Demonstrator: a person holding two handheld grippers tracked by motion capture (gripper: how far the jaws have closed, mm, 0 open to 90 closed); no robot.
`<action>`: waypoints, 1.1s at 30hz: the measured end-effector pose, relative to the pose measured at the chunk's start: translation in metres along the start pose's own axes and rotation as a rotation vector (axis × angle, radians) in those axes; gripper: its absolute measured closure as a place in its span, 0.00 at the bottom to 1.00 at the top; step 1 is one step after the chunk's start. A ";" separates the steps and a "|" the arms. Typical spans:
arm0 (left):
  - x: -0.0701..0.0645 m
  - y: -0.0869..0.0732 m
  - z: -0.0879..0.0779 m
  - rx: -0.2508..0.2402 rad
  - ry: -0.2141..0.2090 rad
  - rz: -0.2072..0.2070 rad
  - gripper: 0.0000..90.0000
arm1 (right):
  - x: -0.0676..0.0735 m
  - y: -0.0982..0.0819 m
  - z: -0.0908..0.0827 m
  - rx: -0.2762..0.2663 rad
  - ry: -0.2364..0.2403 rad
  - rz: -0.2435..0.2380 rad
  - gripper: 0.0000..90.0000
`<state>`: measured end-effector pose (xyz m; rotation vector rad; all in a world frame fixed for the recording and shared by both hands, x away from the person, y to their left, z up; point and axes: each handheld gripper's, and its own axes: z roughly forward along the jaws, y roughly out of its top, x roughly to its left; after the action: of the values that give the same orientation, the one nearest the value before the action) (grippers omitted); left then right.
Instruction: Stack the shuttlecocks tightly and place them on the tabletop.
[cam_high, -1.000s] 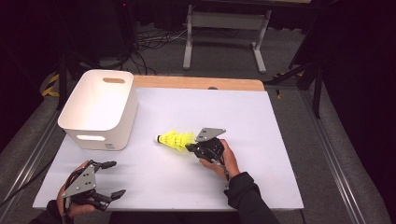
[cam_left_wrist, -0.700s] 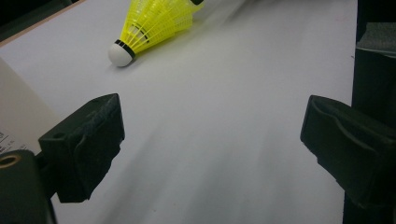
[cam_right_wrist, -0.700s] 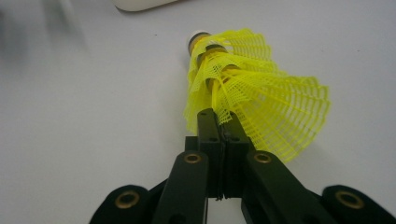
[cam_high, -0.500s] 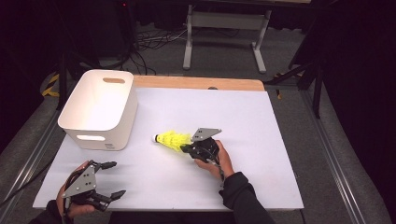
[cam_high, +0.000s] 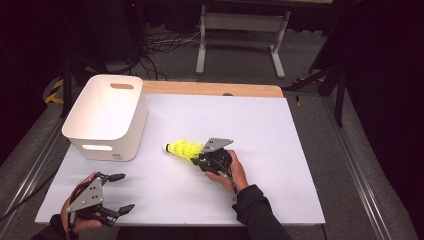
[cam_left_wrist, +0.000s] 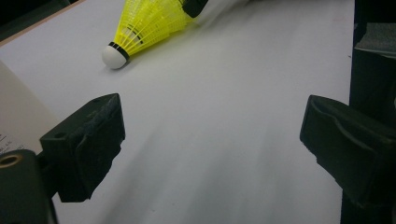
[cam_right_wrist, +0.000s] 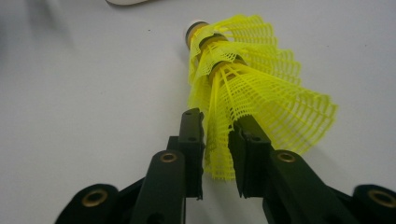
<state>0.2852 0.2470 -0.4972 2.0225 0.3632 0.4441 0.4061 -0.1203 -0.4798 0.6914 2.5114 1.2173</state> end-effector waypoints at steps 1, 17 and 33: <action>0.000 0.000 0.000 0.000 0.000 -0.001 0.08 | 0.000 0.000 -0.002 -0.013 0.003 0.003 0.83; 0.000 0.000 -0.001 -0.001 0.006 0.003 0.08 | 0.008 0.004 -0.027 -0.064 -0.081 -0.032 0.61; 0.001 0.000 -0.001 0.004 0.009 0.001 0.08 | 0.015 0.014 -0.061 -0.139 -0.154 -0.073 0.49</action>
<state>0.2855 0.2483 -0.4967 2.0256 0.3686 0.4541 0.3715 -0.1449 -0.4318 0.6278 2.2821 1.2489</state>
